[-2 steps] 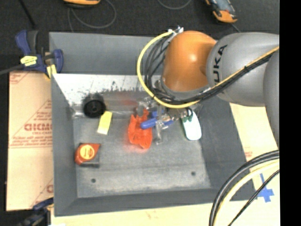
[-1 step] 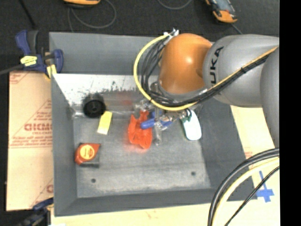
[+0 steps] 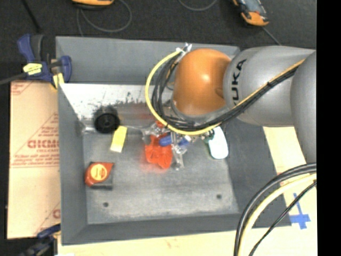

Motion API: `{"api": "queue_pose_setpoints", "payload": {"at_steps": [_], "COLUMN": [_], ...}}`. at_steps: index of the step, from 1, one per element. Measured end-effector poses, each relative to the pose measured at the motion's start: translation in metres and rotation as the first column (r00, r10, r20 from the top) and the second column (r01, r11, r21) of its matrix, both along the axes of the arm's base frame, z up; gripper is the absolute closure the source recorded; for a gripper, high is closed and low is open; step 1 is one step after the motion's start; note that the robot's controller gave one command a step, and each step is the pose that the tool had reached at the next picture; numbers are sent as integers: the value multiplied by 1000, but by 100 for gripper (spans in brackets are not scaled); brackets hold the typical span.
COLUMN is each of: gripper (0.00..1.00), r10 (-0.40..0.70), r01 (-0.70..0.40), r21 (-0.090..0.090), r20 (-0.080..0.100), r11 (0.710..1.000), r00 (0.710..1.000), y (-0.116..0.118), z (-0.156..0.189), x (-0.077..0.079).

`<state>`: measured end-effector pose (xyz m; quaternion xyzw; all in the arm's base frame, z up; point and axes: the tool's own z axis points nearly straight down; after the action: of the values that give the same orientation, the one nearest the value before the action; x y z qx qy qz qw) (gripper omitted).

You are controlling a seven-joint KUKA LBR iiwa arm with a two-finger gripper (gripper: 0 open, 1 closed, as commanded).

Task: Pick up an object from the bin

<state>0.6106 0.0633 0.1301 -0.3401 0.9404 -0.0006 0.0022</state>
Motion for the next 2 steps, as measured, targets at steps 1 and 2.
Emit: {"api": "queue_pose_setpoints", "payload": {"at_steps": [1,2], "gripper": [0,0], "r10": [33,243], "r01": [-33,-243], "r21": [0,-1], "r20": [-1,2], "r11": [999,970], "r00": [999,970], "y": [3,8], "z": [-10,-20], "x": [7,13]}}
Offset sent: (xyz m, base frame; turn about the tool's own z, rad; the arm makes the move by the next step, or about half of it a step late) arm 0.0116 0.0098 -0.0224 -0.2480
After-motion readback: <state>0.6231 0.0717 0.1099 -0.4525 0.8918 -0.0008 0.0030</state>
